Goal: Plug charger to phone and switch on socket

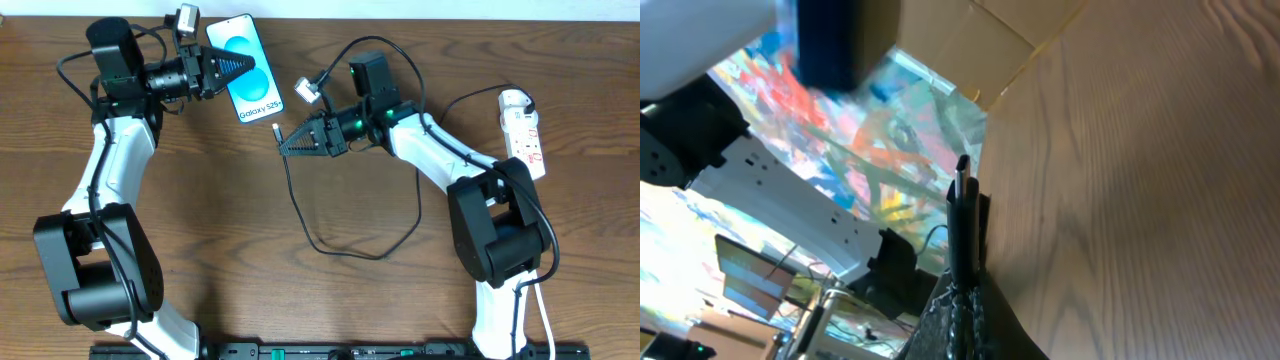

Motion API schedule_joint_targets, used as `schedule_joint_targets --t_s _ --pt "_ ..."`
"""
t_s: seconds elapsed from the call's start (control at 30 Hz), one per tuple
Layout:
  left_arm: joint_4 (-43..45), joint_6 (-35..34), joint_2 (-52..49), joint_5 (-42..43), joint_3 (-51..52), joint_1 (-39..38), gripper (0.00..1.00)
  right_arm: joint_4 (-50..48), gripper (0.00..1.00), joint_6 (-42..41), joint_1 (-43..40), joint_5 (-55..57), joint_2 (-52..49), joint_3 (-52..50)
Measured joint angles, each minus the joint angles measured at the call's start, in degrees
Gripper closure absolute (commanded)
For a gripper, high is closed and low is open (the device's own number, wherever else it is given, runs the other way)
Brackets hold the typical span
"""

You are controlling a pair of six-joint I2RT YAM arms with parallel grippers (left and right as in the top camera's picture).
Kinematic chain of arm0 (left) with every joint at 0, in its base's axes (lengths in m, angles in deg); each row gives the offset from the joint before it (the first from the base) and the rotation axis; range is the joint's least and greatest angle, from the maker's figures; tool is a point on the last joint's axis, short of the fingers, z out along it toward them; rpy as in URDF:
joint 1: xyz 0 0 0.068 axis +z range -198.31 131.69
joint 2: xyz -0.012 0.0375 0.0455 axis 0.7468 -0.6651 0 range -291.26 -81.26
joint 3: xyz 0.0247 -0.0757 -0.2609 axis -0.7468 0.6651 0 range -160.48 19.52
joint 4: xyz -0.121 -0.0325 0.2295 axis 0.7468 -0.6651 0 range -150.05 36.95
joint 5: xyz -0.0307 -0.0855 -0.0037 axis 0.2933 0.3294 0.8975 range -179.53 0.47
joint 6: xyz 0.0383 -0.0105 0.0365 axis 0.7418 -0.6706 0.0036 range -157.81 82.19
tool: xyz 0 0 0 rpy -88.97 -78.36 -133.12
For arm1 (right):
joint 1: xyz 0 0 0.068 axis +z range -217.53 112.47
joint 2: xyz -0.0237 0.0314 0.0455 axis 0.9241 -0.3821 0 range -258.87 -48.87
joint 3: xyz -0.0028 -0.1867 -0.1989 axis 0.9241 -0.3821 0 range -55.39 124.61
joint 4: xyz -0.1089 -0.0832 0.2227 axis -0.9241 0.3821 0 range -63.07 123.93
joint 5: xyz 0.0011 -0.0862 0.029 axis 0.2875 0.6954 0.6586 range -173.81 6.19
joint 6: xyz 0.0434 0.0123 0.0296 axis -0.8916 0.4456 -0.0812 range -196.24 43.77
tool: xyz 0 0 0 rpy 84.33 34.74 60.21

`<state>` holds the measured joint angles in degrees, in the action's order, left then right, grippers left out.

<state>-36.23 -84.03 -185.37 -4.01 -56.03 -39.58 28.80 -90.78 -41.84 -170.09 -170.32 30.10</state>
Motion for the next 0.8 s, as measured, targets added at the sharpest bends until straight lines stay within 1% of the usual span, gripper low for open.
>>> schedule_joint_targets --t_s 0.13,0.27,0.8 --pt "-0.09 0.00 0.00 -0.33 0.00 0.00 0.92 -5.42 0.99 -4.76 0.07 -0.13 0.00 0.00" --pt "-0.09 0.00 0.00 -0.35 0.00 0.00 0.92 -6.21 0.99 -7.39 0.35 -0.13 0.02 0.00" --pt "-0.09 0.00 0.00 -0.81 0.00 0.00 0.93 -8.79 0.99 -9.62 1.33 -1.44 0.02 0.00"
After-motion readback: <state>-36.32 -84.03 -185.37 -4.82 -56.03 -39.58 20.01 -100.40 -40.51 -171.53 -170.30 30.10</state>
